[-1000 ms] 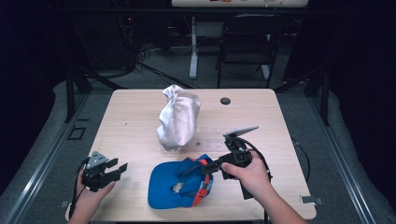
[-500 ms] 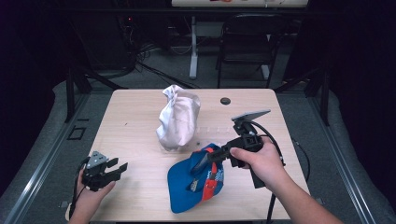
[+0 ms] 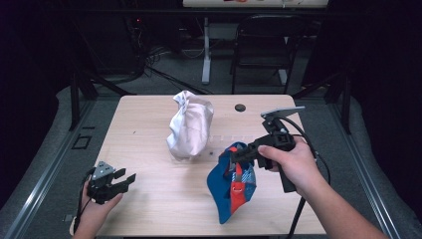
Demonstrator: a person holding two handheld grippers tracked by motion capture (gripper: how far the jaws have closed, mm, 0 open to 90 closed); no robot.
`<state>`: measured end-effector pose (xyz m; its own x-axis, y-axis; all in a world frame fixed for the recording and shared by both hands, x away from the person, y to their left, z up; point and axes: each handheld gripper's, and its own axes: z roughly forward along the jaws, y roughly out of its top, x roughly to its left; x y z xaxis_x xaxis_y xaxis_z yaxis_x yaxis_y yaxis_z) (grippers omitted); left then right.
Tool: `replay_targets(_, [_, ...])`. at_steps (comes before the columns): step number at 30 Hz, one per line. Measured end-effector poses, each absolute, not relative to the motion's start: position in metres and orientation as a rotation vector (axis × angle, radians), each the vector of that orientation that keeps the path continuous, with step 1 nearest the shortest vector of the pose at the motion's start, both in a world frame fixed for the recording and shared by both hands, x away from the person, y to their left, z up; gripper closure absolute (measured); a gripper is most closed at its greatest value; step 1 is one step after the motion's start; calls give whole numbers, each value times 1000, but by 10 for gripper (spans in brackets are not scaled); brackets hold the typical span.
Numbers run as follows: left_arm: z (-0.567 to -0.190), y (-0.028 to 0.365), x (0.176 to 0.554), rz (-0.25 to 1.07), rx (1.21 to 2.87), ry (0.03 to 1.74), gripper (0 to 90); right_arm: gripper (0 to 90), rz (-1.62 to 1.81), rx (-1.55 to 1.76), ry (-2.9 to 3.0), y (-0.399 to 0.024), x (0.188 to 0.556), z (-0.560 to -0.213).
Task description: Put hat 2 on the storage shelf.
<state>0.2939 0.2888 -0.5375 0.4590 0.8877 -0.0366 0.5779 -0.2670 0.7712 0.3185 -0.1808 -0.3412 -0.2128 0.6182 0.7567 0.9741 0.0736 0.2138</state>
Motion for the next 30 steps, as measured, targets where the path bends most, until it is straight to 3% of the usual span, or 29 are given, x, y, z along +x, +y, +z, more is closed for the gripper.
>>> replay_targets(12, [-538, 289, 295, 529, 1973, 1223, 528, 784, -1089, -1653, -1772, -221, 329, -326])
replay_targets(30, [-539, 291, 295, 523, 1967, 1229, 526, 784, -1258, -1733, -1694, -244, 357, -283])
